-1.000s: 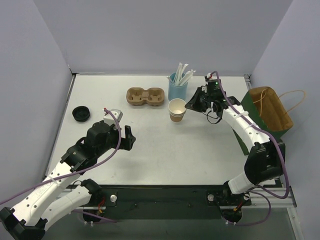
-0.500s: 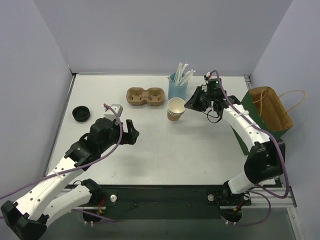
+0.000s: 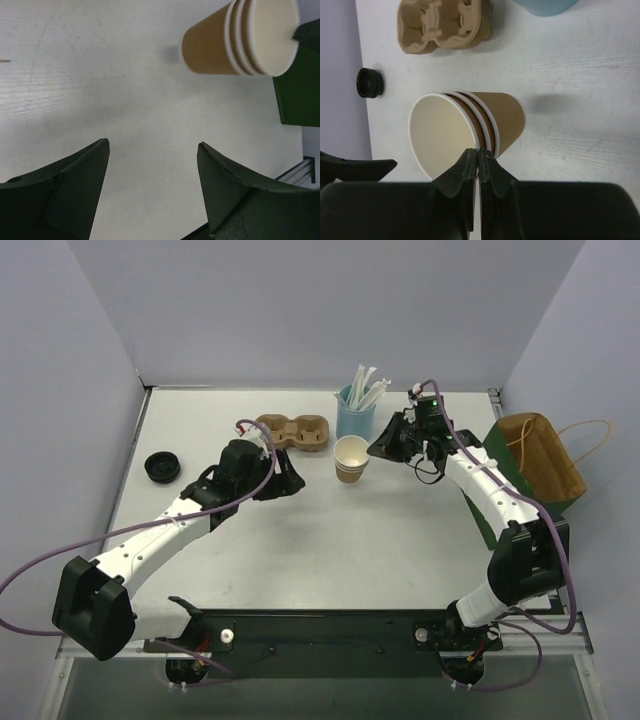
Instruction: Pack the takeout coffee
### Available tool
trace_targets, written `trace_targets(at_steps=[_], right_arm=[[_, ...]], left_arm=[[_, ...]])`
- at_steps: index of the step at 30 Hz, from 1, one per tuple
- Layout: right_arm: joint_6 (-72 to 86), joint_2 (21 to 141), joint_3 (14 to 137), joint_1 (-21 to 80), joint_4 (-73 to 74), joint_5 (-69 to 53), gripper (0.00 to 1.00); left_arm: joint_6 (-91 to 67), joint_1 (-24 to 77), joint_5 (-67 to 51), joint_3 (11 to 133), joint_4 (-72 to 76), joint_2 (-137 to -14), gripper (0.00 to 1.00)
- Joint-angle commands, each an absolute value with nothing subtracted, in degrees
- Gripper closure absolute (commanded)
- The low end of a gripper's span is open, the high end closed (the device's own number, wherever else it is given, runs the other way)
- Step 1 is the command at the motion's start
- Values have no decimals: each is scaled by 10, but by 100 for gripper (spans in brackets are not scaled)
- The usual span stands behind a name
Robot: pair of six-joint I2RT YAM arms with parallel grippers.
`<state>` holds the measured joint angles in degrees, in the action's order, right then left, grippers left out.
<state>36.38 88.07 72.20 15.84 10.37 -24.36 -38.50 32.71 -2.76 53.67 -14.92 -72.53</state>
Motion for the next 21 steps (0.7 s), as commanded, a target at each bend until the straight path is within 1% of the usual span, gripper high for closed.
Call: trace_targets(at_steps=[1, 5, 7, 10, 14, 21], right_arm=[[353, 891, 693, 163, 112, -248, 100], [392, 856, 710, 160, 84, -289, 100], [395, 842, 701, 163, 75, -280, 100], [402, 856, 664, 162, 58, -278, 100], [434, 860, 614, 162, -7, -303, 100], [453, 851, 615, 157, -19, -308, 100]], left_arm=[[-422, 316, -84, 527, -23, -733, 20], [-426, 316, -86, 515, 14, -747, 20], [-432, 316, -82, 508, 34, -751, 20], [-453, 316, -83, 489, 82, -759, 20], [-487, 316, -93, 481, 140, -786, 21], [-508, 317, -108, 491, 168, -845, 26]])
